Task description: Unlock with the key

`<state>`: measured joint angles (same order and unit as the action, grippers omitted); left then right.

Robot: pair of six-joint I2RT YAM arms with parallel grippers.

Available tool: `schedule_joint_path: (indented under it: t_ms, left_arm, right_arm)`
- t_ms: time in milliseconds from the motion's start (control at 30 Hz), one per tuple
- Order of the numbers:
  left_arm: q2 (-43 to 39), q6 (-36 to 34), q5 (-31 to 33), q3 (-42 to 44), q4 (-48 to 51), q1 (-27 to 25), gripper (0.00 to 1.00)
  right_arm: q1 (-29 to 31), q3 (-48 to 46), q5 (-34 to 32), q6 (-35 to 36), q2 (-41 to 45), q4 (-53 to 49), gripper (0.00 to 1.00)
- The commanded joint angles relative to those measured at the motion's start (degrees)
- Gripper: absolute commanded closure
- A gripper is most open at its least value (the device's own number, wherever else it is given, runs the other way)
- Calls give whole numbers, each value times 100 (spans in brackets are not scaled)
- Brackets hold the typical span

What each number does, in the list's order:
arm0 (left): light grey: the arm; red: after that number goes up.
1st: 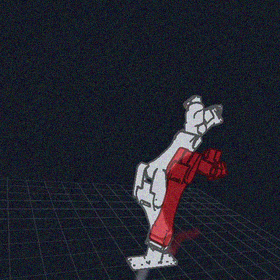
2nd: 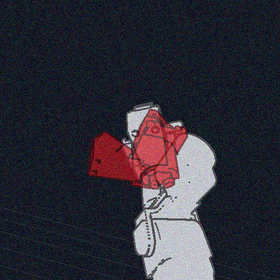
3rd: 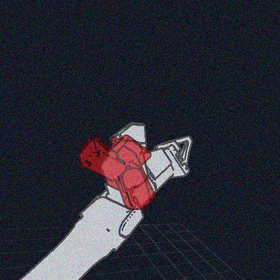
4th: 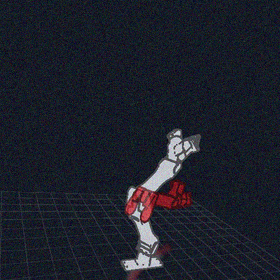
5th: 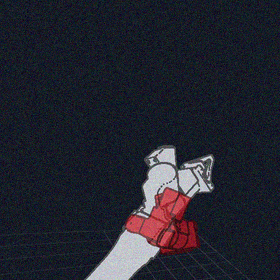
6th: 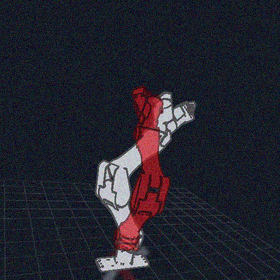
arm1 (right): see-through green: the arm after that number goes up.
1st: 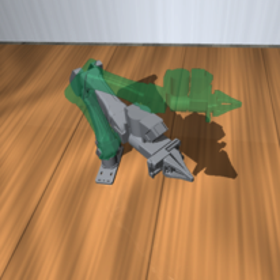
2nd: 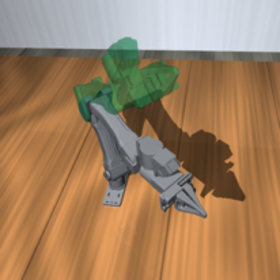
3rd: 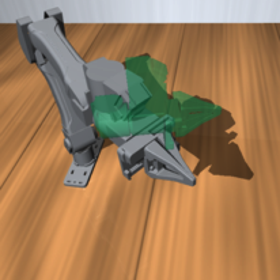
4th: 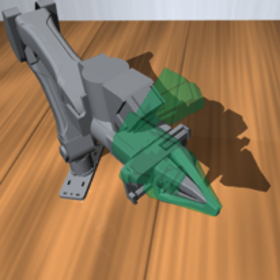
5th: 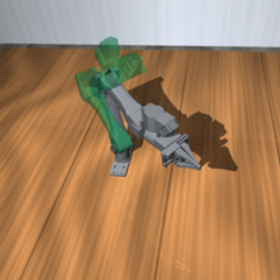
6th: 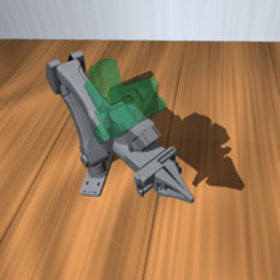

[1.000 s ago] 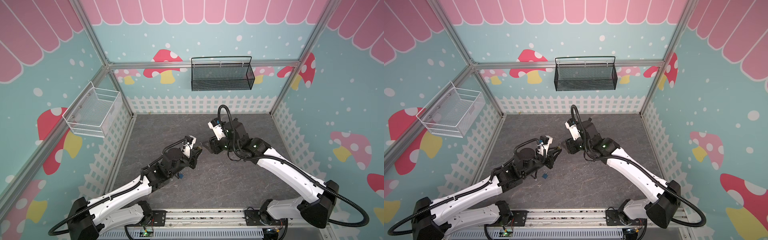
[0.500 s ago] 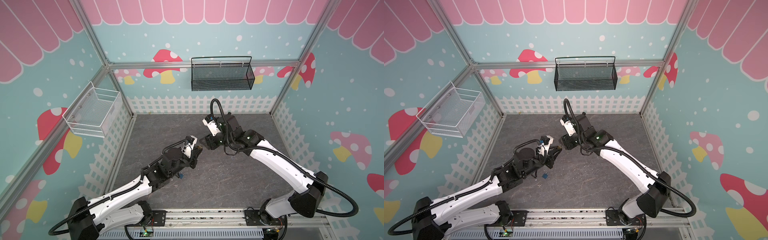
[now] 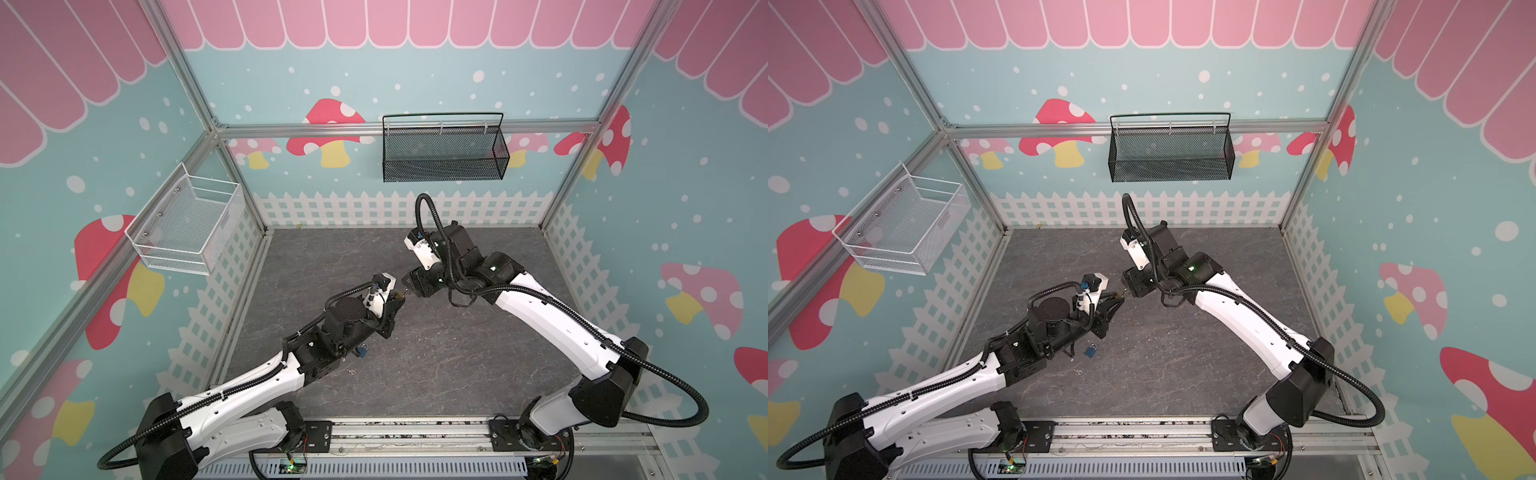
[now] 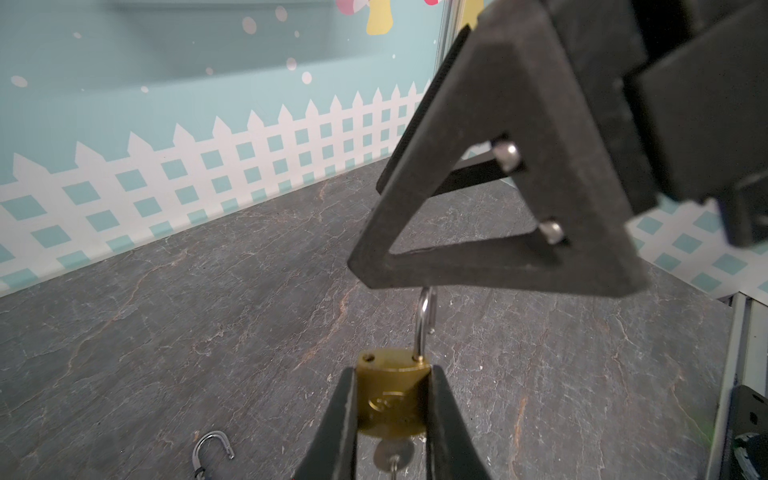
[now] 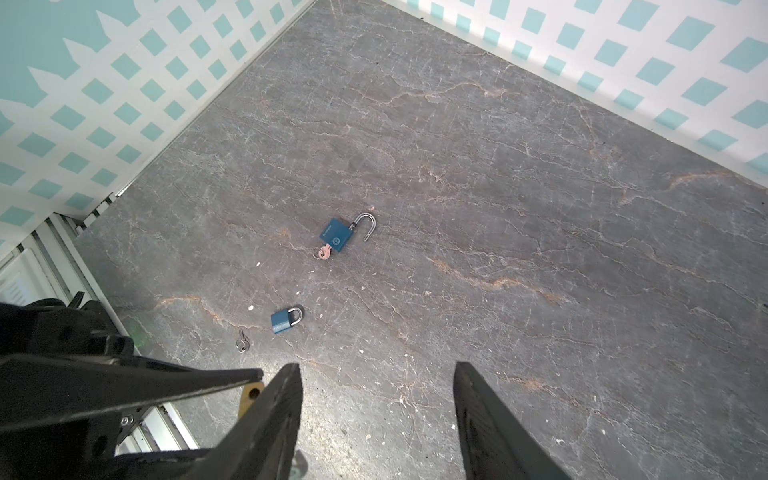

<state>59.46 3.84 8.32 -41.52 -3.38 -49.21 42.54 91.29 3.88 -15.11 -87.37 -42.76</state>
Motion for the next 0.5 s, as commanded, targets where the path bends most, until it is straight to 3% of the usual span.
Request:
schedule_joint_path:
  t_ms: [0,467]
  left_arm:
    - [-47,-123,162,56,-303,-10,100]
    - [47,19,241,56,-418,-10,100]
  right_arm:
    - [-45,38,97,158,34,-228,39]
    - [-271,-459,372,-9,391,-26,39]
